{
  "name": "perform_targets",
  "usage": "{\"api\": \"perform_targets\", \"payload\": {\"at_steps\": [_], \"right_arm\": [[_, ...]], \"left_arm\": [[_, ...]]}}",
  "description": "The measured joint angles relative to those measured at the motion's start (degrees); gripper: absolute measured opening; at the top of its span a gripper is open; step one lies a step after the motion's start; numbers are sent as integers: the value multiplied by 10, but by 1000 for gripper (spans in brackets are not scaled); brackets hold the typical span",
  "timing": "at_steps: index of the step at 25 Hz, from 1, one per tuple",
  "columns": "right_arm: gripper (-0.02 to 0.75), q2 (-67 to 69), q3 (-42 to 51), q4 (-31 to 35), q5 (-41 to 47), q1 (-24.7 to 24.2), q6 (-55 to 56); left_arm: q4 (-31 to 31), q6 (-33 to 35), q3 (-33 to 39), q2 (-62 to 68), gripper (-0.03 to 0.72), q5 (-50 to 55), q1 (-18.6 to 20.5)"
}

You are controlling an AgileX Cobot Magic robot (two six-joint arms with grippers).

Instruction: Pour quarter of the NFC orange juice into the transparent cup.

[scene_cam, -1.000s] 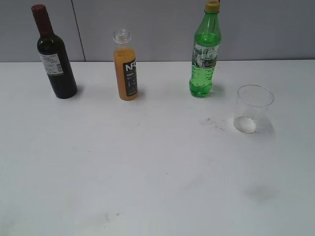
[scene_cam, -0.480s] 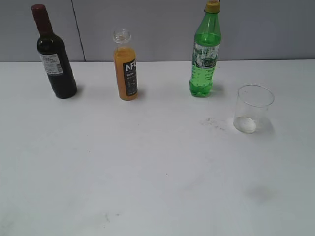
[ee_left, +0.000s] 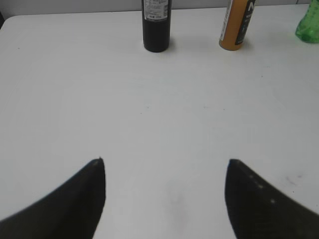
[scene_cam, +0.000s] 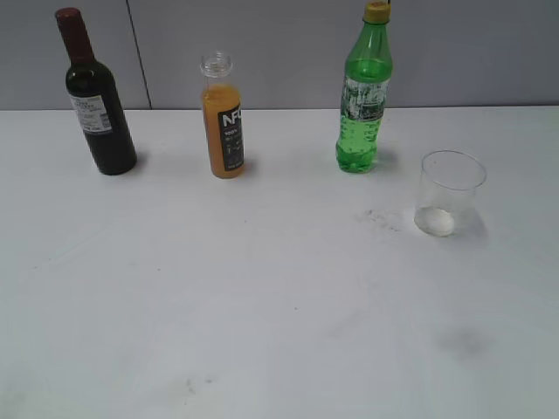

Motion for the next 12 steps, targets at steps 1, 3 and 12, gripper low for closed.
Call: {"api": "perform_targets", "payload": {"at_steps": [1,3,12], "right_arm": [[538,19,0,4,-23,0,-2],[545,69,0,7,-82,0,-2],[584,237,2,-250,-283,1,302]], "left_arm": [[0,0,0,0,569,0,0],[0,0,0,0,569,0,0],[0,0,0,0,569,0,0]]}}
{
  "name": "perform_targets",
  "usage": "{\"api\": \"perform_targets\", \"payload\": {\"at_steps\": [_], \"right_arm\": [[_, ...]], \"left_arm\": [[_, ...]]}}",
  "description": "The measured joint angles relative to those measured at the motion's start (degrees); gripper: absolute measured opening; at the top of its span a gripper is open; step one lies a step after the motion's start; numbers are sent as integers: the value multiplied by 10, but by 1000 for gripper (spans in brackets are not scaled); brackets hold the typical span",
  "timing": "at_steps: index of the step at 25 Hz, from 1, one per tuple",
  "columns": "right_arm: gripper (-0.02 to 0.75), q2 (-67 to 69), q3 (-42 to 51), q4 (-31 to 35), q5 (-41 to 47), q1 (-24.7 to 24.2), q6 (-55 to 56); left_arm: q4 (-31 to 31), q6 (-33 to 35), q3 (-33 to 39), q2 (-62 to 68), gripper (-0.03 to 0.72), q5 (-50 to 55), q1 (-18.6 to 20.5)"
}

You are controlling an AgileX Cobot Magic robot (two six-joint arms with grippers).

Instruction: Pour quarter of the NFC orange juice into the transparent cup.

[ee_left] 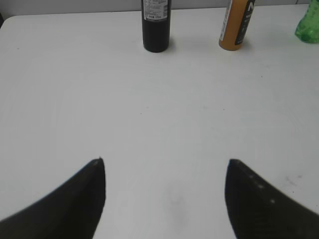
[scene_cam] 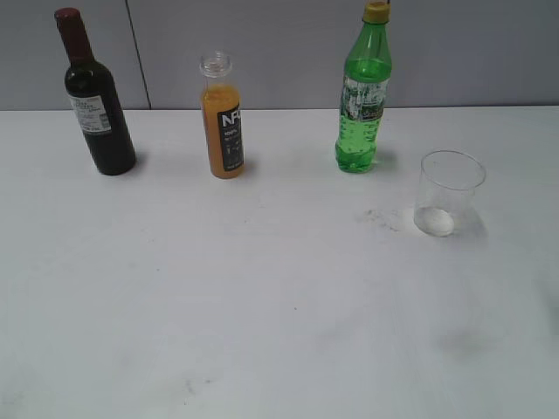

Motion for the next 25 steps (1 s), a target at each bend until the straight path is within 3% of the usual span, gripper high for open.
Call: {"api": "perform_targets", "payload": {"at_steps": [2,5,10,20,25], "right_arm": [[584,30,0,-100,-85,0,53],[584,81,0,-141,-123,0,77],[585,158,7,-153,-171,0,83],[585,351,87,-148,-425,0,31],[585,461,78,-133,-453,0,5]], "left_arm": [[0,0,0,0,569,0,0],[0,0,0,0,569,0,0],[0,0,0,0,569,0,0],[1,0,0,0,569,0,0],[1,0,0,0,569,0,0]]}}
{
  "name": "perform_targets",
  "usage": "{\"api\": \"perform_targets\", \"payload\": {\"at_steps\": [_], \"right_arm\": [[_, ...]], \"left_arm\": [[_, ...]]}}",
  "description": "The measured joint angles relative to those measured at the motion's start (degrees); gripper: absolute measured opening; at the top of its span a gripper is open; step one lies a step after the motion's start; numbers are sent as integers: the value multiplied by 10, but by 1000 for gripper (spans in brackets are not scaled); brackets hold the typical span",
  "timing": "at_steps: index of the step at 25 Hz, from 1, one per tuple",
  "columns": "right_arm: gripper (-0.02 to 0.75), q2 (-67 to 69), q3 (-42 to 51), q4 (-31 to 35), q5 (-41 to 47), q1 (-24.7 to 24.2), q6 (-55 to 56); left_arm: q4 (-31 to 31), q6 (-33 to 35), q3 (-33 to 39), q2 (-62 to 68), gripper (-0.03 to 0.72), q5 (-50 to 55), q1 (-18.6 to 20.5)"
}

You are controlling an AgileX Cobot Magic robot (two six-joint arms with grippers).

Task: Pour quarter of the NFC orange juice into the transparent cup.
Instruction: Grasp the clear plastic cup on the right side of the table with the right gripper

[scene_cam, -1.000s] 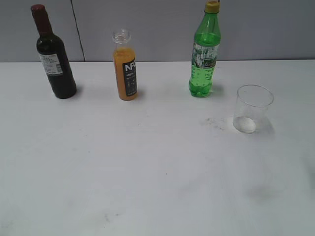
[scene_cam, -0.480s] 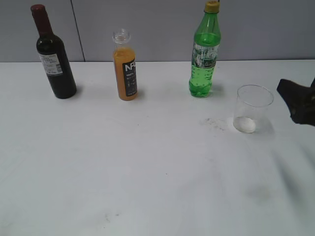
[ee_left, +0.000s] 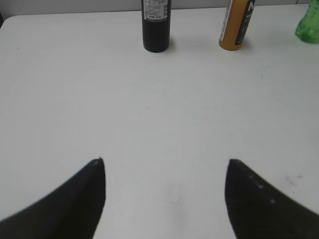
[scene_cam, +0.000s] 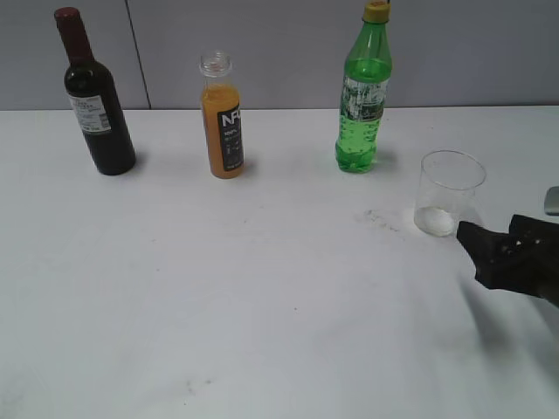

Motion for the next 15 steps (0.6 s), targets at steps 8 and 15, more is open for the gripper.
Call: {"api": "perform_targets", "payload": {"at_steps": [8,15], "right_arm": [[585,100,-43,2,-2,0,-1],[586,148,-103,-3,-5,0,36]], "left_arm": [[0,0,0,0,569,0,0],[0,0,0,0,569,0,0]]}}
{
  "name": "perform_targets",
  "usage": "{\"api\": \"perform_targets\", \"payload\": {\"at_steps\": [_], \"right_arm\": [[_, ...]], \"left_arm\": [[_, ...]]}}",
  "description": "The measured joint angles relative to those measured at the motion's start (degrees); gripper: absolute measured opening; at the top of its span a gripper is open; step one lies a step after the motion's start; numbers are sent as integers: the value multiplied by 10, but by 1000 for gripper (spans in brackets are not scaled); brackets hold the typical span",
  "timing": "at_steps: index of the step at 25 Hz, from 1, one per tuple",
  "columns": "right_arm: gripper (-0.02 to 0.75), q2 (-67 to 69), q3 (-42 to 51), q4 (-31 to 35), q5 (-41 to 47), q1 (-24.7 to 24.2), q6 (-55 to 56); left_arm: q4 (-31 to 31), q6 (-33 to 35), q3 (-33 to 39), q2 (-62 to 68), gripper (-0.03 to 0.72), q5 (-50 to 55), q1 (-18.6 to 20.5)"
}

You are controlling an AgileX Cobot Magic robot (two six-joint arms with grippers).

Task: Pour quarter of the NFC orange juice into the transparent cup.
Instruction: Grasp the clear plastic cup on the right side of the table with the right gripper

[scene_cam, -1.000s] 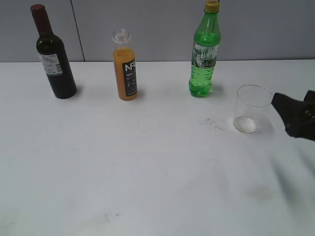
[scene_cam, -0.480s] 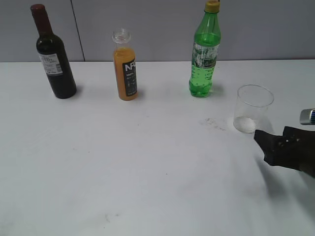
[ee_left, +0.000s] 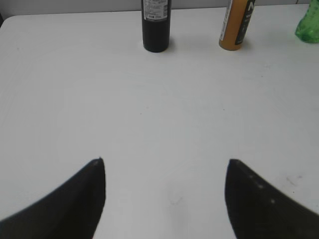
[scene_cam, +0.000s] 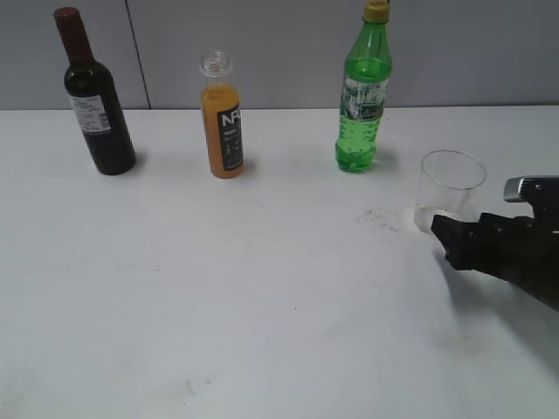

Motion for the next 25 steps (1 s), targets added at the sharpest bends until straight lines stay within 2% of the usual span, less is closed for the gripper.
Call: {"api": "perform_targets", "payload": {"at_steps": [5,25], "right_arm": [[587,43,-40,-29,-1,0,6],[601,106,-143,-33,-1,0,8]], "left_arm": [[0,0,0,0,569,0,0],[0,0,0,0,569,0,0]]}}
